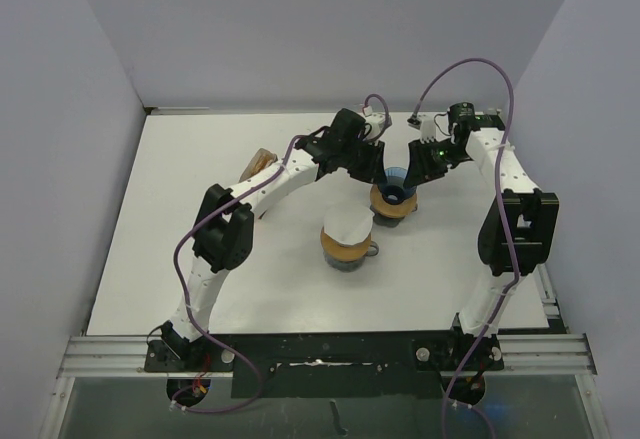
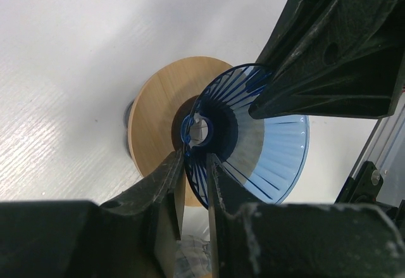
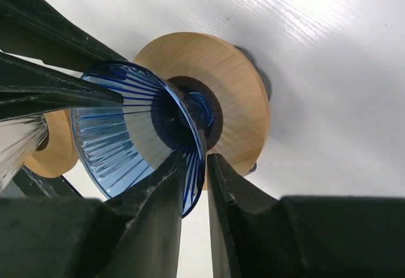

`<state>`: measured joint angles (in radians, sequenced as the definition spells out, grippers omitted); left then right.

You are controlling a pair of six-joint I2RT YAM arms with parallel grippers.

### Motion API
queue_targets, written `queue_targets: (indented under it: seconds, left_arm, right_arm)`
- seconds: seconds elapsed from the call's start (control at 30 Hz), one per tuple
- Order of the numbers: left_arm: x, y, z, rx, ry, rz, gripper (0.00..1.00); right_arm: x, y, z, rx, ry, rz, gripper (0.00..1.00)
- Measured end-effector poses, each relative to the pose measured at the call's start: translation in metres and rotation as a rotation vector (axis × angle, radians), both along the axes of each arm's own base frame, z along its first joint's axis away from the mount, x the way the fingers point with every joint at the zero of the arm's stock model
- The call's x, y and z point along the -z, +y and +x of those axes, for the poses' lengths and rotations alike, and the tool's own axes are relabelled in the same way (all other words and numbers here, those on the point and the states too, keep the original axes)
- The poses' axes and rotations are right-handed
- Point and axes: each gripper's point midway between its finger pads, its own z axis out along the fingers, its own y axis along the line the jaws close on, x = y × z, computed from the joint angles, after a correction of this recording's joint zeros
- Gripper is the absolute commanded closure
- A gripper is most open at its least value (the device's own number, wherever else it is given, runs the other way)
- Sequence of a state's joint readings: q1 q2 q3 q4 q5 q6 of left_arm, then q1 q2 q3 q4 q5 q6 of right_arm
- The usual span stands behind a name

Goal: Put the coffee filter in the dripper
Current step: Place the coffee dripper on the coffee server.

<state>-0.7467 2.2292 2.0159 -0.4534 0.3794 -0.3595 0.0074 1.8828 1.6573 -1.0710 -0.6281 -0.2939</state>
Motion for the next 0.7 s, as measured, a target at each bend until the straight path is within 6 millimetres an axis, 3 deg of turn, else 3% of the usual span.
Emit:
queue_targets:
  seconds: [0.47,0.7]
  left_arm:
    - [-0.0003,-0.0018,-0.0018,-0.002,0.005,-0.002,1.0]
    - [-0.0009,-0.0026,-0.0027,-0.02,0.03,-0.011,1.0]
  right_arm:
    - [-0.0001,0.0002,-0.0015,0.002,0.001,0.001,0.84]
    - [0.0003,-0.0003,-0.0015,0.006,0.004,-0.001,0.85]
